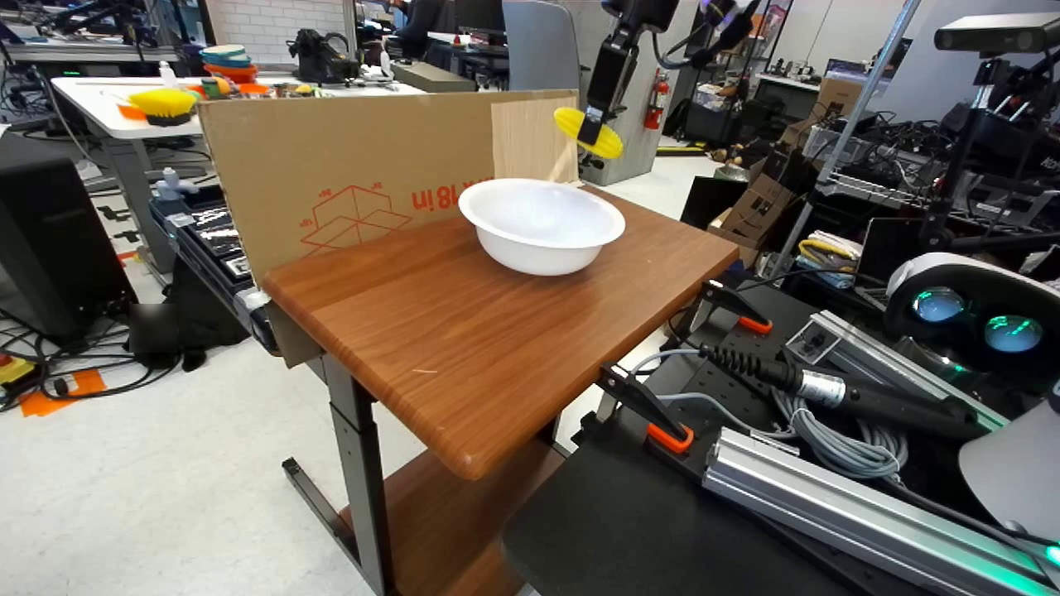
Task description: Put the yellow thing in the bowl
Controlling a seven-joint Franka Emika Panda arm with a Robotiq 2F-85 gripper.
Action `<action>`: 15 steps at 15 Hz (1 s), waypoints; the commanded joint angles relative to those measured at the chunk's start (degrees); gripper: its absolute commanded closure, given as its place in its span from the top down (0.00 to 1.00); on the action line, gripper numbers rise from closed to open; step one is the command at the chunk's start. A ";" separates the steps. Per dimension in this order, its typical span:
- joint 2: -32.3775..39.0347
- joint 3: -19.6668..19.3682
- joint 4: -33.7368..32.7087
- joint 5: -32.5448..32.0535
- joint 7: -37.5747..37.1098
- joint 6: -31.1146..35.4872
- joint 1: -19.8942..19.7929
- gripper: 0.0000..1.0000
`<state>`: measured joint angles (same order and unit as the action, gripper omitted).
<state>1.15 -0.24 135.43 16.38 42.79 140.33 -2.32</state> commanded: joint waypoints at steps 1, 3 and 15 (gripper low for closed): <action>8.58 -0.12 -6.38 1.47 -0.44 -1.36 -0.41 0.07; 11.98 0.61 -8.58 1.24 -1.27 -1.81 -1.20 0.07; 18.07 3.30 -13.73 0.15 -3.90 -2.33 -3.99 0.77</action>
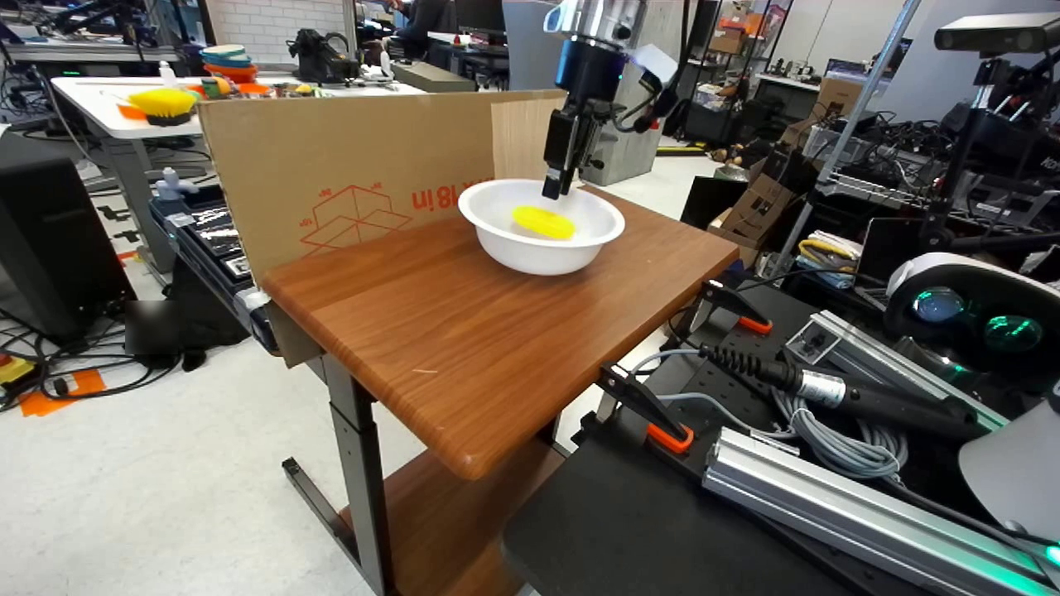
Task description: Put the yellow thing in the bowl
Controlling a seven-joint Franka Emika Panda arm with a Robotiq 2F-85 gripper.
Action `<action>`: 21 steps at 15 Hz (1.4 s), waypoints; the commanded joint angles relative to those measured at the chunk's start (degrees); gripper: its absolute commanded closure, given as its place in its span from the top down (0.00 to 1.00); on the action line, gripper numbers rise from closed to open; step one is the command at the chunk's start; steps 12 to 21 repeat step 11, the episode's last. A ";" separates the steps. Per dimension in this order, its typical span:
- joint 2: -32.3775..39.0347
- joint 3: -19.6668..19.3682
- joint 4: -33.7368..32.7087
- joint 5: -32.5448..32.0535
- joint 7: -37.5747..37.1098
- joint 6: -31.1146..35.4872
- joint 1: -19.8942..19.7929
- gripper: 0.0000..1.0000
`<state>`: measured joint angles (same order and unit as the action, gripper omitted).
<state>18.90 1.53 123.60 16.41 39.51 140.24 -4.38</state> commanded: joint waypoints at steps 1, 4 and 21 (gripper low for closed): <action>-0.06 1.66 -1.79 0.28 -0.41 -2.31 -2.12 0.85; -2.39 1.89 -0.36 0.43 -0.12 -2.38 -2.57 1.00; -3.70 1.19 0.44 -0.36 -0.27 -1.82 -2.04 1.00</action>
